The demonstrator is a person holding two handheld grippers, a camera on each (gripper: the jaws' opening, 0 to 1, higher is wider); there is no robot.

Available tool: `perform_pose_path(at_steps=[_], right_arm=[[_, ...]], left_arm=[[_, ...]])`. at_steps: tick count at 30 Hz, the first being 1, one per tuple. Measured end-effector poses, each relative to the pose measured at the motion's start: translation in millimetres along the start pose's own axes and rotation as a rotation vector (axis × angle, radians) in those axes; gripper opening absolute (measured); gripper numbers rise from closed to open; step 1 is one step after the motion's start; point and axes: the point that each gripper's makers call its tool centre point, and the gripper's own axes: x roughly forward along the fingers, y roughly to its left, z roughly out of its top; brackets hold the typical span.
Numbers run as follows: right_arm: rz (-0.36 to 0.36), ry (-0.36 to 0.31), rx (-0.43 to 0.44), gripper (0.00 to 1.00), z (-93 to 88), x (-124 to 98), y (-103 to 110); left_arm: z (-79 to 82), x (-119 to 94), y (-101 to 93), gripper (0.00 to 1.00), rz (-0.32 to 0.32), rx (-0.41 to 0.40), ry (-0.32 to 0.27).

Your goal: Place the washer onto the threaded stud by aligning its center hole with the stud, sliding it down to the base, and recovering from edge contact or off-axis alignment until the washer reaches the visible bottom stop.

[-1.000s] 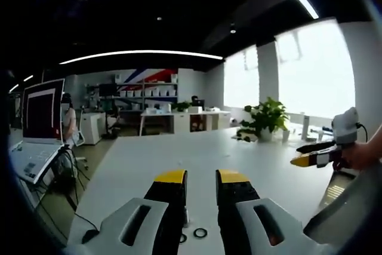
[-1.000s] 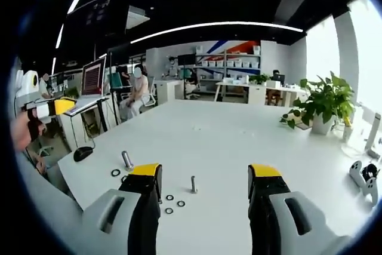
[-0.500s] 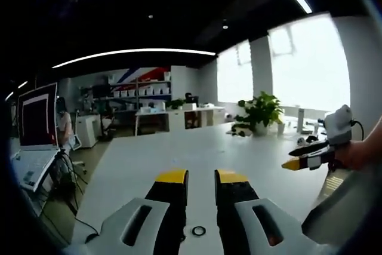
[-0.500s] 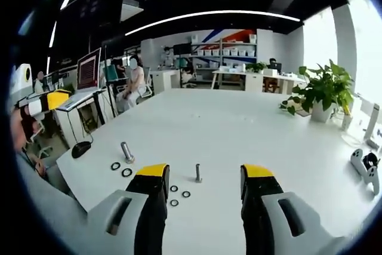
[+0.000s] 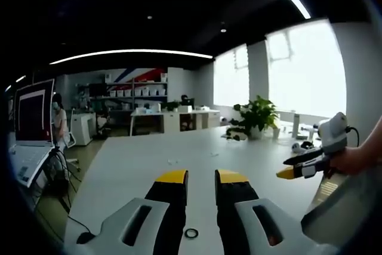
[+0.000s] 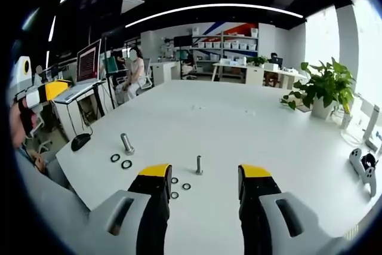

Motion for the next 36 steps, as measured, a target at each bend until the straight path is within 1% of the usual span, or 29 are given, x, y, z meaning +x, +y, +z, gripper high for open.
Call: perform_pose_path(at_steps=[3, 8, 14, 19, 22, 27, 31, 33, 35, 36], right_arm=[[0.029, 0.012, -0.015, 0.46, -3.3, 8.1, 3.6], [0.080, 0.026, -0.047, 0.44, -9.1, 20.9, 7.1], [0.110, 0.036, -0.021, 0.43, -14.3, 33.3, 6.7], [0.136, 0.039, -0.009, 0.42, -22.4, 41.5, 9.5], [0.147, 0.030, -0.001, 0.42, -25.5, 44.4, 11.0], [0.153, 0.035, 0.039, 0.42, -34.5, 51.4, 10.2], [0.160, 0.040, 0.045, 0.42, -38.3, 56.3, 14.1], [0.161, 0.018, 0.022, 0.42, -37.5, 58.3, 15.6], [0.181, 0.011, 0.053, 0.42, -39.5, 61.7, 19.1], [0.176, 0.013, 0.044, 0.42, -40.8, 63.0, 18.4]], left_arm=[[-2.6, 0.0, 1.0, 0.16, 0.008, 0.001, 0.013], [-5.7, -2.0, 8.5, 0.16, 0.046, 0.011, 0.029], [-7.7, -2.5, 12.4, 0.16, 0.074, 0.031, 0.041], [-7.5, -2.9, 10.7, 0.16, 0.073, 0.052, 0.043], [-4.0, -3.2, 9.6, 0.16, 0.069, 0.031, 0.022], [-4.3, -3.9, 12.4, 0.16, 0.082, 0.031, 0.023], [-5.2, -4.2, 14.4, 0.16, 0.093, 0.045, 0.028], [-4.2, -4.1, 15.2, 0.16, 0.096, 0.052, 0.023], [-4.4, -4.9, 16.5, 0.16, 0.104, 0.056, 0.026], [-4.3, -5.0, 17.0, 0.16, 0.105, 0.051, 0.025]])
